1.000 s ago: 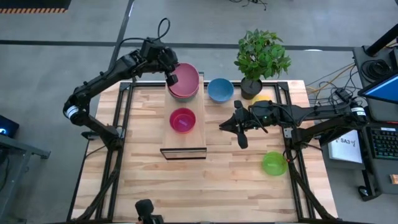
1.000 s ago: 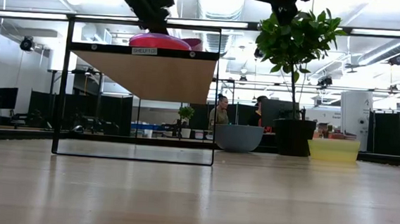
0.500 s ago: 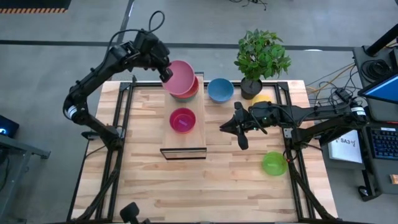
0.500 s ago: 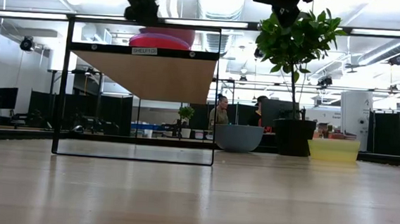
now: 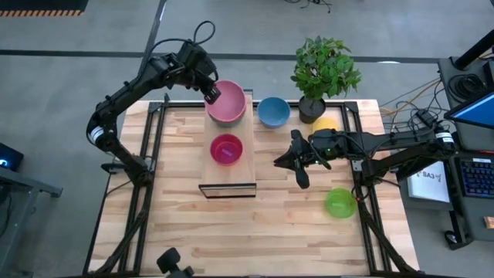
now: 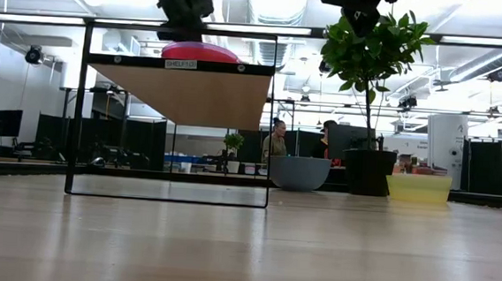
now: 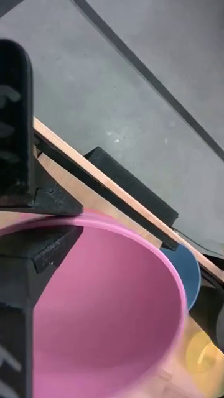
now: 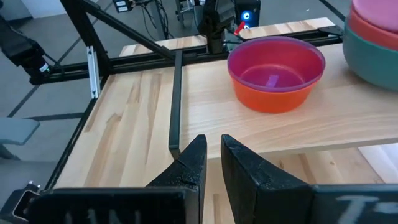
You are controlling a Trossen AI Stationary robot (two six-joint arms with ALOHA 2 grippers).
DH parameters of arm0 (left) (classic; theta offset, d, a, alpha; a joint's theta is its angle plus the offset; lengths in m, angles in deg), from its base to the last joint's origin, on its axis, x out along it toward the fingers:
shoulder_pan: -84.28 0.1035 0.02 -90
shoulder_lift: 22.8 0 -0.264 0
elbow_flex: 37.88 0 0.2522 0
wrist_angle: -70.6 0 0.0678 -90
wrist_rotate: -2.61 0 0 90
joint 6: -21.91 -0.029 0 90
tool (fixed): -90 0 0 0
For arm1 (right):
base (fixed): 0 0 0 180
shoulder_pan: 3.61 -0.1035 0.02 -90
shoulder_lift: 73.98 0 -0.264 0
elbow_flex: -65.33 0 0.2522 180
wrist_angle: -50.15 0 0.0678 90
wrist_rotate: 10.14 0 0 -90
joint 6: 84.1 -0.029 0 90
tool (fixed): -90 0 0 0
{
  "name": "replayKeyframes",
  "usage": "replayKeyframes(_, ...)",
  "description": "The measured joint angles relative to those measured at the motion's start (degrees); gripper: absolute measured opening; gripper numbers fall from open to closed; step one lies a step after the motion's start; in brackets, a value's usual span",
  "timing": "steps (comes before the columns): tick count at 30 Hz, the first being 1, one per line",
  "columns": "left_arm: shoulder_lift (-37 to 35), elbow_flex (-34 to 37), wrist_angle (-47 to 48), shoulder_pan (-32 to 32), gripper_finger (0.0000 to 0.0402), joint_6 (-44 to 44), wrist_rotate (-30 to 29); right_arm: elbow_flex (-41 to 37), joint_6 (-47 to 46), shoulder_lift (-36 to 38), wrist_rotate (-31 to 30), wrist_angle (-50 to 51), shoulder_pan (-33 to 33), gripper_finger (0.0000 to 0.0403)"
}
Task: Place and stack bowls onto a shelf
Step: Stack the pink bowl on top of the orange bowl on the shelf
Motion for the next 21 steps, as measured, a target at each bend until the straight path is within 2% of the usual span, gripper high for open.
replayKeyframes(14,-0.3,0.0,0.0,0.0,0.0073,-1.0,0.0,0.0,-2.8,0.0,-0.1,-0.1,0.0,0.0038)
replayKeyframes(21,-2.7,-0.4,-0.2,0.0,0.0111,-7.1,0.3,-0.4,-2.1,0.0,-0.3,-0.1,0.0,0.0038)
